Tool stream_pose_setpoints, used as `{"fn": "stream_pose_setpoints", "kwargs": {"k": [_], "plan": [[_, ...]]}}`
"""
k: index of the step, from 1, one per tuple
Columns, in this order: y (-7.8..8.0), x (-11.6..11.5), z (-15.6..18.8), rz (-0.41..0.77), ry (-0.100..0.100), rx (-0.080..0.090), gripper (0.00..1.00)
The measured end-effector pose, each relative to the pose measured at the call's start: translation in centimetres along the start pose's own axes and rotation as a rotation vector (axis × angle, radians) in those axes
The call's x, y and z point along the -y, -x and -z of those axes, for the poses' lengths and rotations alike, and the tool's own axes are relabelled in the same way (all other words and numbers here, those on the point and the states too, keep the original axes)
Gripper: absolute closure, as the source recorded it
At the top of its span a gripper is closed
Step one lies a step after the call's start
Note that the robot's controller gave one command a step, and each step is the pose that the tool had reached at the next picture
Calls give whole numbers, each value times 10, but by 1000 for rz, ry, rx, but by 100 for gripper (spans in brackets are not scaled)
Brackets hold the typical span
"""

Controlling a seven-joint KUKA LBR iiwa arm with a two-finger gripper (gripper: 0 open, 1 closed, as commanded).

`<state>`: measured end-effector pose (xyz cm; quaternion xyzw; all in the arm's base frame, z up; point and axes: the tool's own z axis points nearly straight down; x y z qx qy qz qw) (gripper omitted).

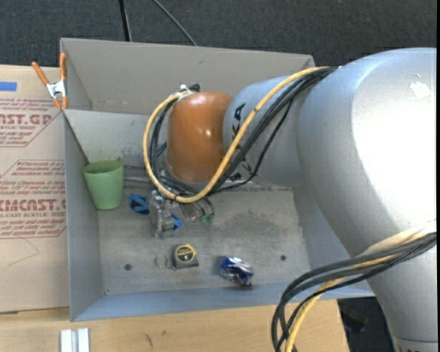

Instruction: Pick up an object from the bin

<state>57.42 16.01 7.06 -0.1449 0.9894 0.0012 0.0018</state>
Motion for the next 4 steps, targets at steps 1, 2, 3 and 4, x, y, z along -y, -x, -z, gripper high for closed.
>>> {"fn": "stream_pose_setpoints", "kwargs": {"k": [1,2,3,4], "plan": [[-1,0,-1,0,0,-3,0],[0,0,0,-1,0,-1,100],[-1,0,-1,-1,0,-2,0],[0,1,-1,-1,0,-1,100]]}}
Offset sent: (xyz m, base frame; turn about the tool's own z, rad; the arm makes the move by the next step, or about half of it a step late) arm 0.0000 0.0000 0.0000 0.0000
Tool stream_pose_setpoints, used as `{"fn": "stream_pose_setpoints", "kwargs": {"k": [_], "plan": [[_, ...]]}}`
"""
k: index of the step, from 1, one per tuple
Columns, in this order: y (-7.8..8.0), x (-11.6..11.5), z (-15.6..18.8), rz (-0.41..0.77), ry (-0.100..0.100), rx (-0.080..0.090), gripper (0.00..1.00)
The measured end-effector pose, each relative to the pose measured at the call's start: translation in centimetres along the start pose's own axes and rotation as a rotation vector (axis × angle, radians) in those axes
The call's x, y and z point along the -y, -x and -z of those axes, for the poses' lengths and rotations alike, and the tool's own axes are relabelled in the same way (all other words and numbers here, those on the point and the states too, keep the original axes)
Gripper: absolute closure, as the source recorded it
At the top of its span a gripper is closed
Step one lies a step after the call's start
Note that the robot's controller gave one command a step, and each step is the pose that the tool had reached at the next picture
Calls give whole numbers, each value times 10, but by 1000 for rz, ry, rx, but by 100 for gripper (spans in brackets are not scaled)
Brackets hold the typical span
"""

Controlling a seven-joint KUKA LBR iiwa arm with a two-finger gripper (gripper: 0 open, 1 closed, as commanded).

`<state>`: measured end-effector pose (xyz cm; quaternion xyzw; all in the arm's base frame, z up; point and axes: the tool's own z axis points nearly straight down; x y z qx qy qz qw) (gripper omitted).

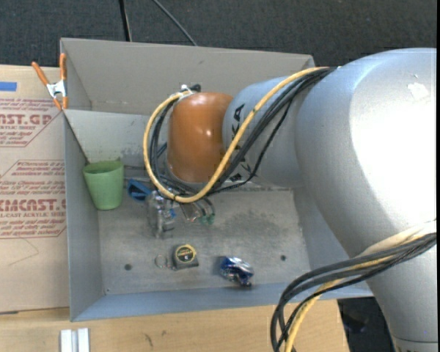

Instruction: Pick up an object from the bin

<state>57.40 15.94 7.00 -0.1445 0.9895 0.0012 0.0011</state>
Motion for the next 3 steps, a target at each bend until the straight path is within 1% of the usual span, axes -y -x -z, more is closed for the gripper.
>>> {"fn": "stream_pose_setpoints", "kwargs": {"k": [1,2,3], "plan": [[0,0,0,0,0,-1,0],[4,46,0,-155,-1,-2,0],[-89,47,63,-6,-2,-3,0]]}}
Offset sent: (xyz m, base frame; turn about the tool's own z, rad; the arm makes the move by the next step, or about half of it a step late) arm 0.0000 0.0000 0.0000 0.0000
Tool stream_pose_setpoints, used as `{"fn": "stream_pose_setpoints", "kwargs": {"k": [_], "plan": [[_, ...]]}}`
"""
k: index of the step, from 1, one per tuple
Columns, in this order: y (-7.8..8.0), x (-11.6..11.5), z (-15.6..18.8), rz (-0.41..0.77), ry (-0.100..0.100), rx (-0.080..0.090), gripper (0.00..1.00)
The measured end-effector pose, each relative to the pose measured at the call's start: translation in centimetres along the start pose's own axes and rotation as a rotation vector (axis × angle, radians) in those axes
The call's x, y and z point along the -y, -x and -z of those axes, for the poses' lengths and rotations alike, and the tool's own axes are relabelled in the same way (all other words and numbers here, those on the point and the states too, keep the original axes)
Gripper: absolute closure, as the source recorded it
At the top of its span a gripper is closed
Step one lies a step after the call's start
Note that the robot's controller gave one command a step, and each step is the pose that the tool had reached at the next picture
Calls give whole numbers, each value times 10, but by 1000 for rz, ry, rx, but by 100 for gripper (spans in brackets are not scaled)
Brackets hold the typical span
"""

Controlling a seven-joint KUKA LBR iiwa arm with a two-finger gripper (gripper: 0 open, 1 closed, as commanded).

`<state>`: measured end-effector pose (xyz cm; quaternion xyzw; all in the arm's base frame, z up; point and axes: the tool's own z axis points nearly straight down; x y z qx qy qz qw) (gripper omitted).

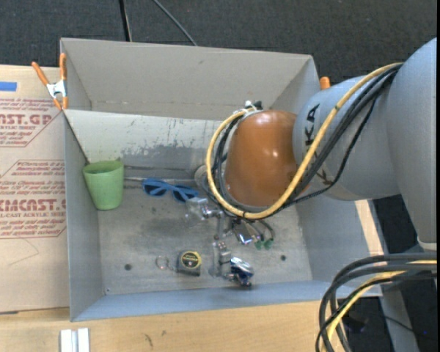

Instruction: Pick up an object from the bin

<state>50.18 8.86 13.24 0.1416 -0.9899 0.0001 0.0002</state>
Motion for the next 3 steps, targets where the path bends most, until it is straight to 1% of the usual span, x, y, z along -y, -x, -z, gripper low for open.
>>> {"fn": "stream_pose_setpoints", "kwargs": {"k": [1,2,3], "plan": [[-10,-14,-64,119,0,4,0],[-9,-13,-62,118,0,4,100],[28,19,97,120,-2,11,100]]}}
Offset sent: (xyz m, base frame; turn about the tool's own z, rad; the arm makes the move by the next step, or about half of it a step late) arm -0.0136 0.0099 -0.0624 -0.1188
